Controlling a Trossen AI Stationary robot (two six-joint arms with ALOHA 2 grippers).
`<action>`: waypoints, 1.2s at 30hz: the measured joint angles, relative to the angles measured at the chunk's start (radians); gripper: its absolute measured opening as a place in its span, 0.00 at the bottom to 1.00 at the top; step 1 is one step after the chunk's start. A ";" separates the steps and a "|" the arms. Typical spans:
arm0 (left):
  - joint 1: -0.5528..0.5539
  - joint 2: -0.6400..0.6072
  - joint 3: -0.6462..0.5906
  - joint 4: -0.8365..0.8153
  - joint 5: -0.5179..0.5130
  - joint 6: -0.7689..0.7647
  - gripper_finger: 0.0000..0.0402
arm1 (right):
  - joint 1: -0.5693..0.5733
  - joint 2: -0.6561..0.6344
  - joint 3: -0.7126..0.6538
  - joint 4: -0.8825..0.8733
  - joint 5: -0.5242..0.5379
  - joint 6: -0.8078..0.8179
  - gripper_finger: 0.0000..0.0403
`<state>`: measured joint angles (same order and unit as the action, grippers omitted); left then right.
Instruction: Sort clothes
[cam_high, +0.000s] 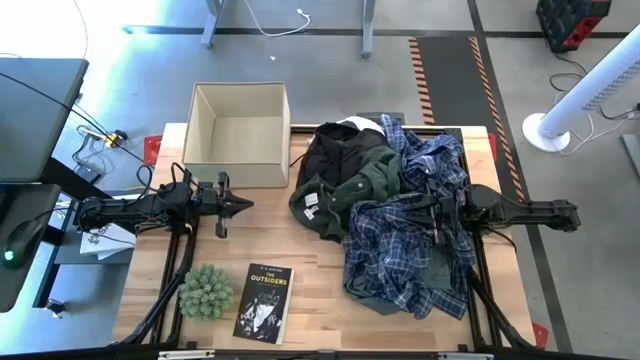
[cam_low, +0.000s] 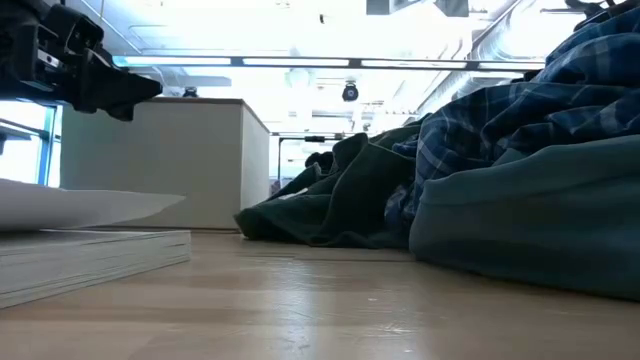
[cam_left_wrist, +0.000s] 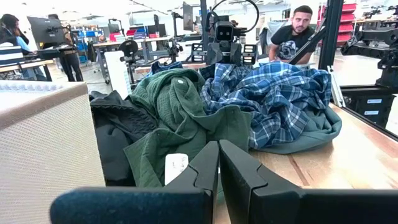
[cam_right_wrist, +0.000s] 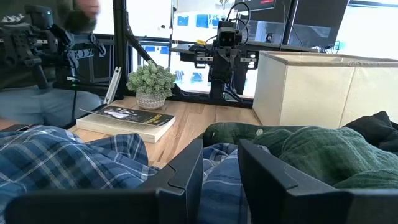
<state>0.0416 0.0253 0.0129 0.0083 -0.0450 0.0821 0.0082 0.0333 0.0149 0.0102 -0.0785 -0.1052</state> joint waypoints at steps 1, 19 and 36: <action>0.000 0.000 0.000 0.000 0.000 0.000 0.03 | 0.000 0.000 0.000 0.000 0.000 0.000 0.24; 0.000 0.000 0.000 0.000 0.000 0.000 0.03 | 0.000 0.000 0.000 0.000 0.000 0.000 0.24; -0.001 0.001 0.000 0.248 -0.010 -0.443 0.03 | 0.000 0.000 0.000 0.000 0.000 0.000 0.24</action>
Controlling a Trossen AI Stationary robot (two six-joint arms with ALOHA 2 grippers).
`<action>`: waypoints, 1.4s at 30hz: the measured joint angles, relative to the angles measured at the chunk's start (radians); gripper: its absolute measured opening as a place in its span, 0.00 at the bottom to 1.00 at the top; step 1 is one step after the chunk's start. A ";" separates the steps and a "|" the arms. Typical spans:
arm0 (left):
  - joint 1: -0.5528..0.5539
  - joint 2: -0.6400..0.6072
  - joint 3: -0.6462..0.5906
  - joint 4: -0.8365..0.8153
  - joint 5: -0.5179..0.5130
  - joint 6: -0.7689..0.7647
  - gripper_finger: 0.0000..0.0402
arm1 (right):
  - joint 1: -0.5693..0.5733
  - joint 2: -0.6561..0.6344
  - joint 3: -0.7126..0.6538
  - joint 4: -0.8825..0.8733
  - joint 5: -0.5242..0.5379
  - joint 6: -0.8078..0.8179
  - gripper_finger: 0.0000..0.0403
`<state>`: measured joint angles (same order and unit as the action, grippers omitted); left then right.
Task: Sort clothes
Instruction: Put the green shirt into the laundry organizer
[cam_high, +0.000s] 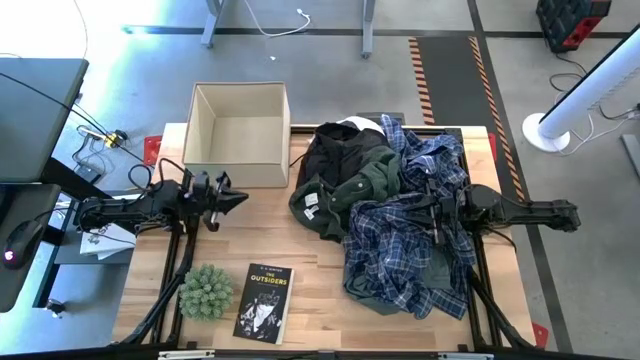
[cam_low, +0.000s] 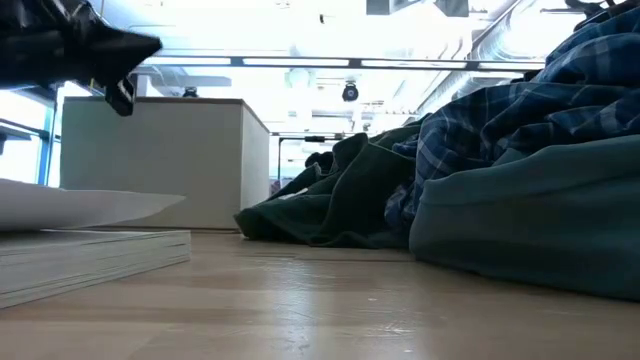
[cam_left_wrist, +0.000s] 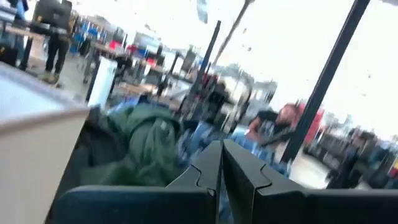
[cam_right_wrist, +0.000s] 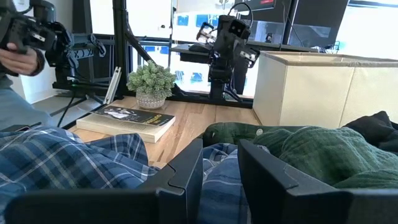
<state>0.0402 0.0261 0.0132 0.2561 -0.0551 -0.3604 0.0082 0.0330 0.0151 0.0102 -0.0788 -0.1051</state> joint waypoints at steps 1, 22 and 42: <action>0.000 0.000 0.000 0.019 -0.006 0.013 0.03 | 0.000 0.000 0.000 0.000 0.000 0.000 0.24; 0.008 0.481 0.202 0.188 -0.160 0.132 0.03 | 0.000 0.000 0.000 0.000 0.000 0.000 0.24; -0.038 1.172 0.697 0.172 -0.060 0.423 0.03 | 0.000 0.000 0.000 0.000 0.000 0.000 0.24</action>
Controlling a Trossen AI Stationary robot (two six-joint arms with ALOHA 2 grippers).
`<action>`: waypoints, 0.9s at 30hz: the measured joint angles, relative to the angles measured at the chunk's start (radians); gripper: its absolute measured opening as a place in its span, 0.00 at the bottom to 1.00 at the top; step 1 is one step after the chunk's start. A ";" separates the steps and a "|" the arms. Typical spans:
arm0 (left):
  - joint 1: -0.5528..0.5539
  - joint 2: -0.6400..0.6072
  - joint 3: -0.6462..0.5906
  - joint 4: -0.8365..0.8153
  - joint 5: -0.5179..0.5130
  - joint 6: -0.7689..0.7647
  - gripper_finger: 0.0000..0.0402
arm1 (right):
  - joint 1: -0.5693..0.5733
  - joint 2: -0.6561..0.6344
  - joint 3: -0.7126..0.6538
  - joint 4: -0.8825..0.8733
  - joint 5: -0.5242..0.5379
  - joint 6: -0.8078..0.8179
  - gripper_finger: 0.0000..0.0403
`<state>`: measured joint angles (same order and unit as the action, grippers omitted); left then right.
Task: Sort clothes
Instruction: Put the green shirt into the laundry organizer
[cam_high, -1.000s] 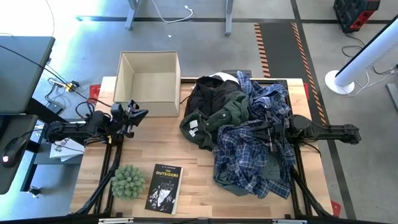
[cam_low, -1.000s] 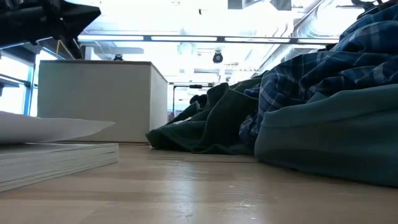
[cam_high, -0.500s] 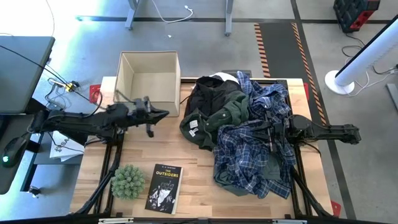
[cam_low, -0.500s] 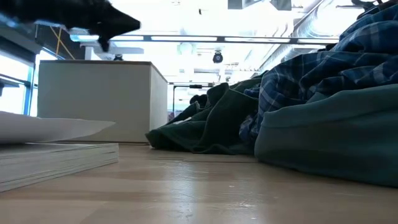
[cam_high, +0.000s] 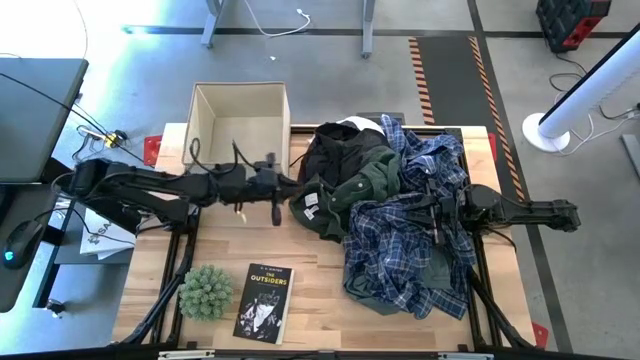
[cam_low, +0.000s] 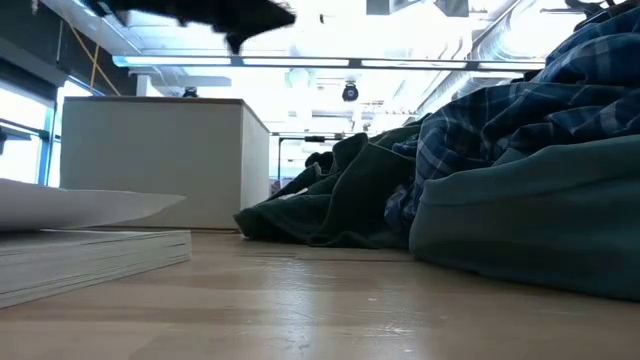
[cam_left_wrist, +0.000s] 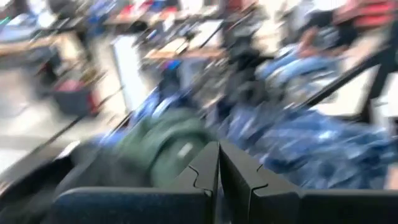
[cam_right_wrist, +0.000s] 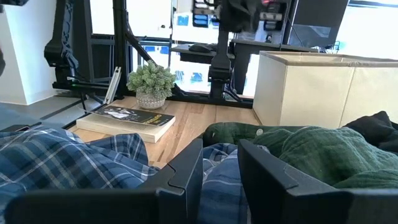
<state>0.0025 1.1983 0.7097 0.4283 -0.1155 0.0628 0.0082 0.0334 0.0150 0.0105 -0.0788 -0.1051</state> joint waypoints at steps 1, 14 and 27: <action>0.000 0.034 0.020 0.020 0.023 0.021 0.03 | 0.000 0.000 0.000 0.000 0.000 0.000 0.24; 0.068 0.521 0.433 -0.223 0.017 0.175 0.34 | 0.000 0.000 0.000 0.000 0.000 0.000 0.24; 0.143 0.836 0.656 -0.386 0.016 0.122 0.51 | 0.000 0.000 0.000 0.000 0.000 0.000 0.24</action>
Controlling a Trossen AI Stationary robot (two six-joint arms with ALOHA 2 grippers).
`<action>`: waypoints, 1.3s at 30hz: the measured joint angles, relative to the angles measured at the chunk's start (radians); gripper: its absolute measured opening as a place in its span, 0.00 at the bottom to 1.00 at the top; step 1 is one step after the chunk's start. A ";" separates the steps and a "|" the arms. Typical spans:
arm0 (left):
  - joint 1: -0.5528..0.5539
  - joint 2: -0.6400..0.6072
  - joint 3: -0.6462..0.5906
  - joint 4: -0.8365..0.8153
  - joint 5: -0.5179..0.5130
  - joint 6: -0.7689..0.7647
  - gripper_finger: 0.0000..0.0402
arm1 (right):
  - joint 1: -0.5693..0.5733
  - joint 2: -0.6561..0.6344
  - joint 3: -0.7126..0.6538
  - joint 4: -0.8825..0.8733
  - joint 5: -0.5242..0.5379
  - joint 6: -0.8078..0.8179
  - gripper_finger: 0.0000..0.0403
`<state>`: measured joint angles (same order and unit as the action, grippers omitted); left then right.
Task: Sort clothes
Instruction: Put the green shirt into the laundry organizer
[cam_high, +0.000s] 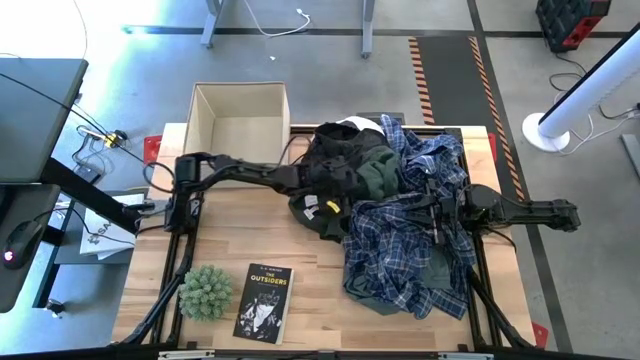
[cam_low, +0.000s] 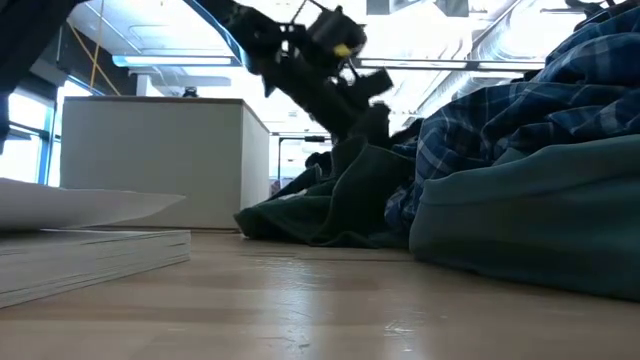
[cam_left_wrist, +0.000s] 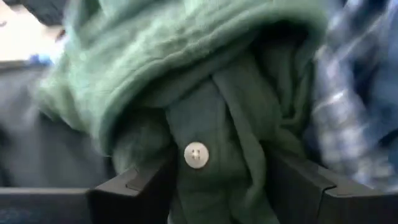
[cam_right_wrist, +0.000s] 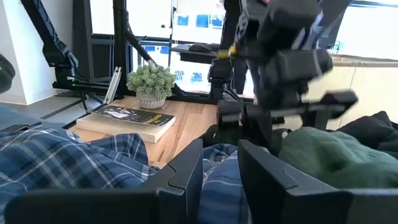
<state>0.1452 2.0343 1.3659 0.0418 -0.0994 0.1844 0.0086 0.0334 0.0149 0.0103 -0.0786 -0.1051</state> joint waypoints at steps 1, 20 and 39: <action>0.000 0.015 0.000 0.001 -0.001 0.008 0.48 | 0.000 0.000 0.000 0.000 0.000 0.000 0.24; -0.029 -0.451 -0.002 0.075 0.048 0.238 0.03 | 0.000 0.000 0.000 0.000 0.000 0.000 0.24; 0.068 -1.180 0.001 -0.374 -0.545 0.497 0.04 | 0.000 0.000 0.000 0.000 0.000 0.000 0.24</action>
<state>0.2136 0.8542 1.3666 -0.3326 -0.6443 0.6818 0.0085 0.0334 0.0150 0.0105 -0.0788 -0.1051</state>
